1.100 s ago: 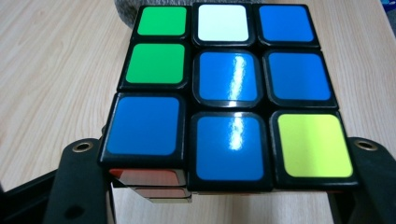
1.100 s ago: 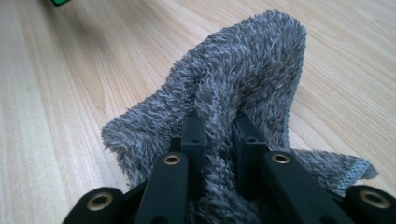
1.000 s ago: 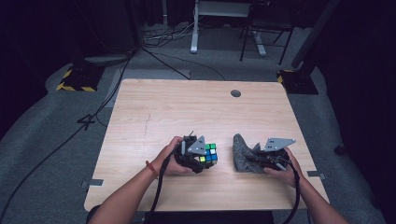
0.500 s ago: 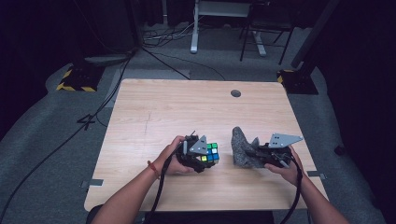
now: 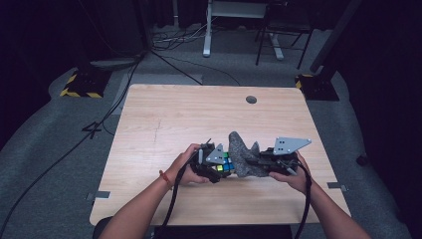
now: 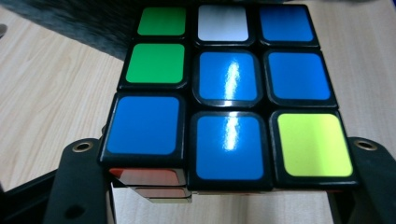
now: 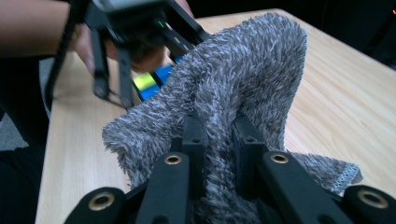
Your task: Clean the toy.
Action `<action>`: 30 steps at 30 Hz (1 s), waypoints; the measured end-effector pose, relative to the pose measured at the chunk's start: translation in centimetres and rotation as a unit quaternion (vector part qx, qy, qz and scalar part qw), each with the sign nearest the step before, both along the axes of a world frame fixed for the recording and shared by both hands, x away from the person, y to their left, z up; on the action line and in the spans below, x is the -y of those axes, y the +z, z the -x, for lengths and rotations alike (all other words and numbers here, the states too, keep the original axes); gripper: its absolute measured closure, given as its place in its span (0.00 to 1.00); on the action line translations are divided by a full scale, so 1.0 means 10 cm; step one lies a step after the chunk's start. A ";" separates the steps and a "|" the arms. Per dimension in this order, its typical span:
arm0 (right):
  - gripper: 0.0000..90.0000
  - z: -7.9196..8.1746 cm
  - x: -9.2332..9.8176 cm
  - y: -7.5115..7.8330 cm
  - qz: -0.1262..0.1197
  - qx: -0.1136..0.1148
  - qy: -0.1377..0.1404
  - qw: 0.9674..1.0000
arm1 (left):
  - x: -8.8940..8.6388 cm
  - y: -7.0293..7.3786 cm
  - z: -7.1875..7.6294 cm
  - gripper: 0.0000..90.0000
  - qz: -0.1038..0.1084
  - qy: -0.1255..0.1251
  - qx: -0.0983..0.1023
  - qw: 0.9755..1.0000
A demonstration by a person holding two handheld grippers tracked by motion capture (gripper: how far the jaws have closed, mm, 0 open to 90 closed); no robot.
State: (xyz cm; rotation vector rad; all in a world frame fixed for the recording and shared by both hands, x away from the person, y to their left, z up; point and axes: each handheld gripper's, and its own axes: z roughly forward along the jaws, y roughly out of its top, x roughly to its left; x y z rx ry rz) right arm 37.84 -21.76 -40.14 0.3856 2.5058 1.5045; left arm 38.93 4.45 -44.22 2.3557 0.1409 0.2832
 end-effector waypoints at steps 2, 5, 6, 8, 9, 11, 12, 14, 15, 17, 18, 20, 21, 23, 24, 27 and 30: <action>0.88 0.00 -0.06 0.03 -0.003 -0.005 0.009 1.000 | 0.01 0.00 0.00 0.37 -0.003 -0.003 0.002 1.000; 0.87 0.00 -0.20 0.04 0.010 -0.009 0.021 1.000 | 0.03 -0.01 0.03 0.37 -0.009 -0.003 0.008 1.000; 0.87 0.01 -0.25 0.03 0.016 -0.011 0.025 1.000 | 0.04 -0.01 0.03 0.37 -0.009 -0.003 0.008 1.000; 0.87 0.00 -0.35 0.02 0.026 -0.019 0.032 0.999 | 0.05 -0.01 0.04 0.37 -0.015 -0.004 0.010 1.000; 0.87 -0.01 -0.39 0.02 0.031 -0.020 0.033 0.999 | 0.05 -0.03 0.04 0.37 -0.020 -0.002 0.013 1.000; 0.87 -0.02 -0.44 0.01 0.034 -0.023 0.030 0.999 | 0.05 -0.04 0.03 0.37 -0.020 0.001 0.007 1.000; 0.87 -0.03 -0.46 0.00 0.035 -0.025 0.029 0.999 | 0.06 -0.05 0.03 0.37 -0.025 0.004 0.009 1.000; 0.87 -0.02 -0.49 -0.02 0.041 -0.023 0.029 0.998 | 0.07 -0.06 0.03 0.37 -0.028 0.002 0.007 1.000; 0.87 -0.02 -0.50 -0.02 0.042 -0.026 0.028 0.998 | 0.08 -0.07 0.04 0.37 -0.033 0.002 0.008 0.999; 0.87 0.00 -0.52 -0.04 0.058 -0.013 0.024 0.998 | 0.08 -0.08 0.03 0.38 -0.035 0.001 0.003 0.999; 0.87 0.01 -0.53 -0.06 0.060 -0.011 0.023 0.998 | 0.08 -0.09 0.03 0.38 -0.035 -0.001 0.002 0.999; 0.88 0.00 -0.50 -0.08 0.058 -0.014 0.020 0.998 | 0.08 -0.10 0.03 0.38 -0.036 -0.001 0.000 0.999; 0.88 -0.01 -0.49 -0.08 0.057 -0.016 0.017 0.998 | 0.08 -0.10 0.03 0.38 -0.036 -0.001 -0.002 0.999; 0.88 -0.02 -0.46 -0.09 0.059 -0.015 0.010 0.998 | 0.07 -0.11 0.03 0.38 -0.033 0.000 -0.005 0.999; 0.88 -0.03 -0.44 -0.10 0.059 -0.015 0.006 0.998 | 0.07 -0.11 0.03 0.38 -0.032 -0.002 -0.006 0.999; 0.88 -0.04 -0.37 -0.11 0.060 -0.014 -0.005 0.998 | 0.05 -0.10 0.04 0.38 -0.028 -0.005 -0.009 1.000; 0.88 -0.05 -0.31 -0.13 0.065 -0.015 -0.012 0.998 | 0.03 -0.09 0.05 0.38 -0.024 -0.006 -0.011 1.000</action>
